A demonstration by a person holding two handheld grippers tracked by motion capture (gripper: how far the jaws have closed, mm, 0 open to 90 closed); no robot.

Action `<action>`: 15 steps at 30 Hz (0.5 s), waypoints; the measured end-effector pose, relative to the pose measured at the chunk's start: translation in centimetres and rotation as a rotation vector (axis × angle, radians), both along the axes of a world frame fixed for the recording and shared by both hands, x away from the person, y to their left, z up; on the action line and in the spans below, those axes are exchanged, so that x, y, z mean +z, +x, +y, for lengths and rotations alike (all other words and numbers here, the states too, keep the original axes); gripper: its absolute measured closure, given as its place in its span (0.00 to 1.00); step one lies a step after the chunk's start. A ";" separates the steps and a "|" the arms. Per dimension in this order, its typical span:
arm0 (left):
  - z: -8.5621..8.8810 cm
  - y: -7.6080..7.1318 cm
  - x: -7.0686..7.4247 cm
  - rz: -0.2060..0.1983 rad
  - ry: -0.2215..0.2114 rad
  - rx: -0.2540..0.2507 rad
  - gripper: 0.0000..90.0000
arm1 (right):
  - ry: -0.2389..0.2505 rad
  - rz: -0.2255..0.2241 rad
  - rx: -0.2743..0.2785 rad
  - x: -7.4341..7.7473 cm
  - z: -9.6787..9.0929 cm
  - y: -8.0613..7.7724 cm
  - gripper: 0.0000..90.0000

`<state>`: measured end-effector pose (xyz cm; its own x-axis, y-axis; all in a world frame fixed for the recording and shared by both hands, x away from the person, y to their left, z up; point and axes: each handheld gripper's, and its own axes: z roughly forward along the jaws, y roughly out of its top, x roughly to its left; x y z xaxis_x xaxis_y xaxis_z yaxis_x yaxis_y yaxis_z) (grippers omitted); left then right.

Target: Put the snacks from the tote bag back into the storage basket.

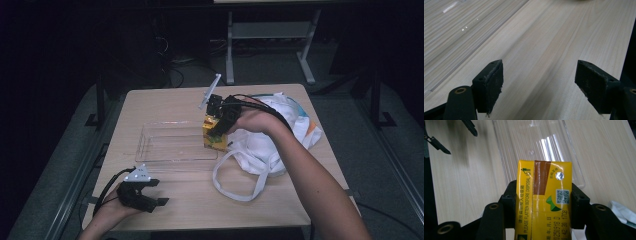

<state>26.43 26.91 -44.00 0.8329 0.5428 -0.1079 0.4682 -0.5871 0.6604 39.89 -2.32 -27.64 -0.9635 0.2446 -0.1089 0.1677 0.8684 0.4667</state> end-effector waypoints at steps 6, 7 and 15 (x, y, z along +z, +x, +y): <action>0.0 0.0 0.0 0.005 -0.003 0.003 0.25 | 0.008 -0.004 0.063 -0.2 1.1 -0.2 0.57; 0.0 0.0 0.0 0.005 -0.004 0.004 0.25 | 0.011 -0.009 0.078 -0.3 1.3 -0.2 0.58; 0.2 -0.2 0.0 0.008 -0.004 0.008 0.25 | -0.007 -0.005 0.129 -0.8 2.5 -0.3 0.57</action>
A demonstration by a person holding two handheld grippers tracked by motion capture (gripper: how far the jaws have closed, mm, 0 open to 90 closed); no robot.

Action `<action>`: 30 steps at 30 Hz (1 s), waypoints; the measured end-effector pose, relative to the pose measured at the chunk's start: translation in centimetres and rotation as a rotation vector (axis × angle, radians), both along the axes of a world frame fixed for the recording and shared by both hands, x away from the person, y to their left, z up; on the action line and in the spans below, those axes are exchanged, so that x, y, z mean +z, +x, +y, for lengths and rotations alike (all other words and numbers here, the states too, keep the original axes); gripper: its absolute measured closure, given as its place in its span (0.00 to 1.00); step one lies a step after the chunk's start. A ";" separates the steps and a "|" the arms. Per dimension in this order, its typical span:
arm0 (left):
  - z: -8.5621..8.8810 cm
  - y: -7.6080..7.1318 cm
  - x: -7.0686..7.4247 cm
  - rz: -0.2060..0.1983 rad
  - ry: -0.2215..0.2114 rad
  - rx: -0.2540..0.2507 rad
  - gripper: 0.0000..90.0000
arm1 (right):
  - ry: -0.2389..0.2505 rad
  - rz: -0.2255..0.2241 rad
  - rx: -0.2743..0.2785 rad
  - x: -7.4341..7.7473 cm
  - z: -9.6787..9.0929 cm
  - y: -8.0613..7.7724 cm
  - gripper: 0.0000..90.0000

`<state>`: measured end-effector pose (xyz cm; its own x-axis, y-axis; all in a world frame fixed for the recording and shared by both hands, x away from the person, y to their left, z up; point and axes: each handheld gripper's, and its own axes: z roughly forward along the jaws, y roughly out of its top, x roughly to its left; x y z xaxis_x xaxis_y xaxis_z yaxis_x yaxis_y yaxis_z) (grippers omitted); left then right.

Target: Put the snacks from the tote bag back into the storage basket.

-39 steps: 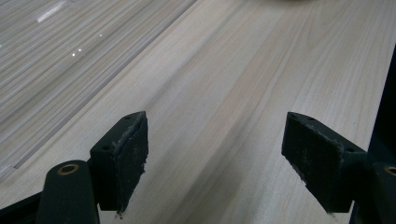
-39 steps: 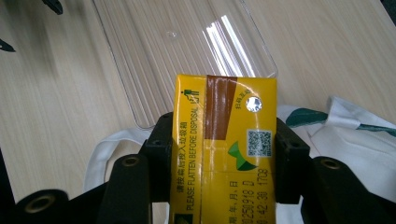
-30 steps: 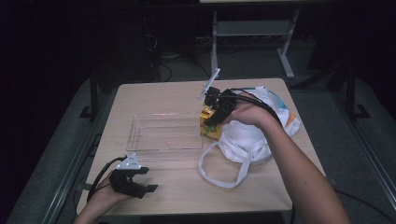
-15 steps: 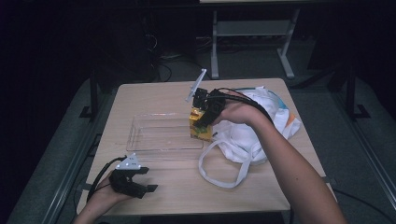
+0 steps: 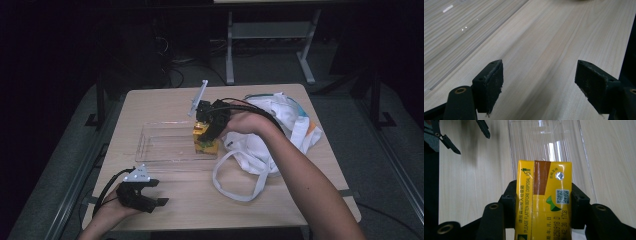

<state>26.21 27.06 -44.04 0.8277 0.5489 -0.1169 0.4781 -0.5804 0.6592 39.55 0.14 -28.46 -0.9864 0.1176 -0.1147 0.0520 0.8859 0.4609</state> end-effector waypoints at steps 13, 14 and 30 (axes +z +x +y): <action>0.8 -0.8 -0.1 -0.006 -0.004 0.028 0.25 | -0.024 -0.007 0.070 -1.4 1.1 0.6 0.57; 0.8 -0.9 -0.1 -0.004 -0.004 0.030 0.25 | -0.025 -0.008 0.072 -1.5 1.2 0.6 0.57; 0.9 -1.0 -0.1 0.000 0.005 0.030 0.25 | -0.040 0.006 0.092 -3.0 1.3 1.0 0.57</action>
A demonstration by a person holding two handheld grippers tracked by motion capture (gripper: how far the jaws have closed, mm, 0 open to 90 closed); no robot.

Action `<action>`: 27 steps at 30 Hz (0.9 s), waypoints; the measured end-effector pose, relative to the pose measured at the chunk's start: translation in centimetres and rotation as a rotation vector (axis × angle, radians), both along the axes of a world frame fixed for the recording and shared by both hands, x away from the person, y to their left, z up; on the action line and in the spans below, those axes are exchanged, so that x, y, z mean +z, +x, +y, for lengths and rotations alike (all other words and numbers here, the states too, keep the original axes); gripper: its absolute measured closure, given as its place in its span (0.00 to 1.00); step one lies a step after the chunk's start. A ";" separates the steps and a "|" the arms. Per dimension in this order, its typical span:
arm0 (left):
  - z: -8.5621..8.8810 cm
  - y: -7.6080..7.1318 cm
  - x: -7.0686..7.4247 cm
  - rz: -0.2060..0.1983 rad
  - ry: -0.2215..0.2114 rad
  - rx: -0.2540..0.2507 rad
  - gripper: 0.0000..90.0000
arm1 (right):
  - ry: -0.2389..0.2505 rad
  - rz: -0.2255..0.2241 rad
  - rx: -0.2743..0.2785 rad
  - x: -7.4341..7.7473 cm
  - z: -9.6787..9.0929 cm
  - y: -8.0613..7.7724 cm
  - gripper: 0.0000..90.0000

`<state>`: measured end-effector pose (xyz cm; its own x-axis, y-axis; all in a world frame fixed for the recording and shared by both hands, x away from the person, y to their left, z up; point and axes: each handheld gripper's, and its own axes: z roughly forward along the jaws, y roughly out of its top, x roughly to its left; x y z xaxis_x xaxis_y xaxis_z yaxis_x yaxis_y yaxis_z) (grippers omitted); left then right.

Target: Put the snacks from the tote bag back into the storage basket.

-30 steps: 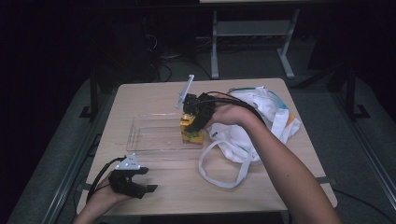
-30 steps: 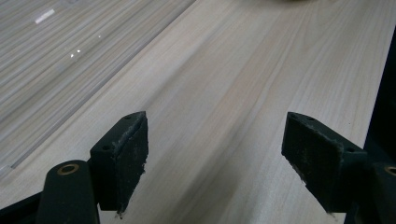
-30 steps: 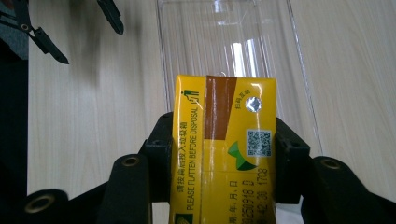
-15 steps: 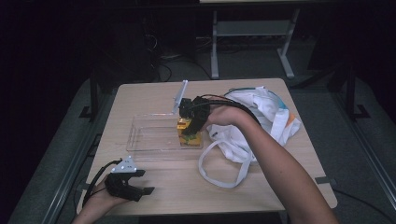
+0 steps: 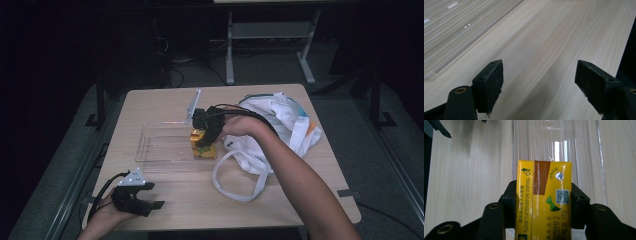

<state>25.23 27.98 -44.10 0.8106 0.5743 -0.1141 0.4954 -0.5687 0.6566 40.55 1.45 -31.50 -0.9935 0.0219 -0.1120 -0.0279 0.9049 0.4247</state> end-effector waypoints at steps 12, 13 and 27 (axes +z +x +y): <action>0.0 0.0 0.0 0.007 -0.008 0.008 0.25 | -0.022 0.011 0.011 -1.3 0.1 0.4 0.57; 0.0 0.0 0.0 0.009 -0.006 0.009 0.25 | -0.026 0.010 0.014 -1.4 0.1 0.4 0.57; 0.1 0.0 0.0 0.006 0.000 0.002 0.25 | -0.045 0.018 0.023 -2.3 0.2 0.4 0.57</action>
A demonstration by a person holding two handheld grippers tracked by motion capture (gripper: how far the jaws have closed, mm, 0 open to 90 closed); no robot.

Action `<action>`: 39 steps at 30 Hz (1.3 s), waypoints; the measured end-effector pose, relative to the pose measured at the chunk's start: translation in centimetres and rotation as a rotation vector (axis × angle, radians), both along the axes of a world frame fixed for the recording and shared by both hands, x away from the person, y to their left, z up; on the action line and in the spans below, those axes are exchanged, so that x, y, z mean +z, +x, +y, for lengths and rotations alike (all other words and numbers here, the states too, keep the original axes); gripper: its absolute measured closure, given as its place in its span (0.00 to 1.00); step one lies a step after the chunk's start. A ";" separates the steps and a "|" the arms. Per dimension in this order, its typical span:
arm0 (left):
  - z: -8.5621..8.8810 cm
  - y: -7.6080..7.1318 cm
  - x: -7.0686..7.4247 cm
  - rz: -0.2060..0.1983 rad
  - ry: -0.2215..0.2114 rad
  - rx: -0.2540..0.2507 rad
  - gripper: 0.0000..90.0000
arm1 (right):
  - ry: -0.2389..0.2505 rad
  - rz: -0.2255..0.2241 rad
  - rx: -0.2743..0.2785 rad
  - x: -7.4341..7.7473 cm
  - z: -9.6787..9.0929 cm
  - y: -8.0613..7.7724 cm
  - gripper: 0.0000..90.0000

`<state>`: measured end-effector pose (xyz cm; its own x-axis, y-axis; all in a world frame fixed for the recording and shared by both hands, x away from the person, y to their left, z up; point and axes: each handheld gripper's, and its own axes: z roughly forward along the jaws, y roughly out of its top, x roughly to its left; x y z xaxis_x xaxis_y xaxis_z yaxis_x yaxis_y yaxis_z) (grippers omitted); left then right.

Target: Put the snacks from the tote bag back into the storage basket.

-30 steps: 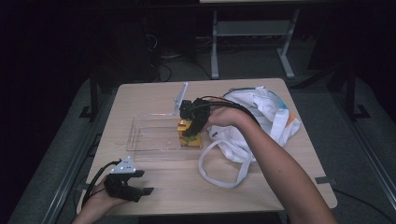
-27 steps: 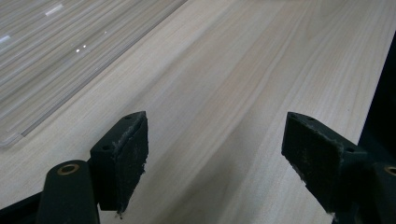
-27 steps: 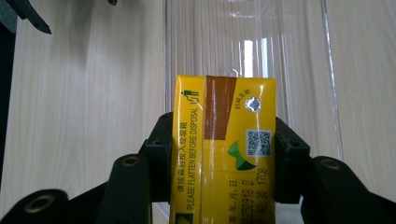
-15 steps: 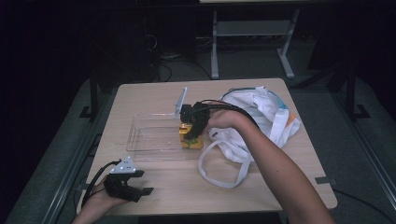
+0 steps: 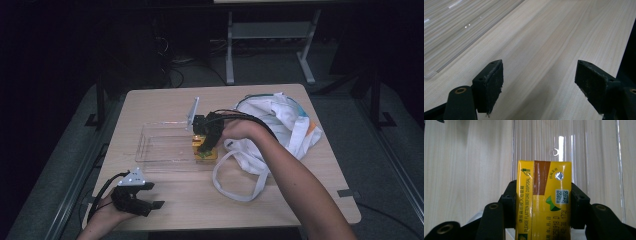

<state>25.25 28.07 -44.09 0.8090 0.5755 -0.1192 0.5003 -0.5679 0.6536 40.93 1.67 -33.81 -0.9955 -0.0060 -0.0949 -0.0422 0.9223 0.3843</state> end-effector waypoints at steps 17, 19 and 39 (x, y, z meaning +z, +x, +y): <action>0.0 0.1 0.0 -0.001 0.007 -0.007 0.25 | -0.034 0.009 0.000 -1.6 0.2 -0.2 0.57; 0.0 0.1 0.0 -0.003 0.008 -0.009 0.25 | -0.040 0.008 0.002 -1.8 0.2 -0.3 0.57; -0.2 0.1 0.0 -0.001 0.004 -0.006 0.25 | -0.070 0.008 0.000 -2.2 0.4 -0.4 0.57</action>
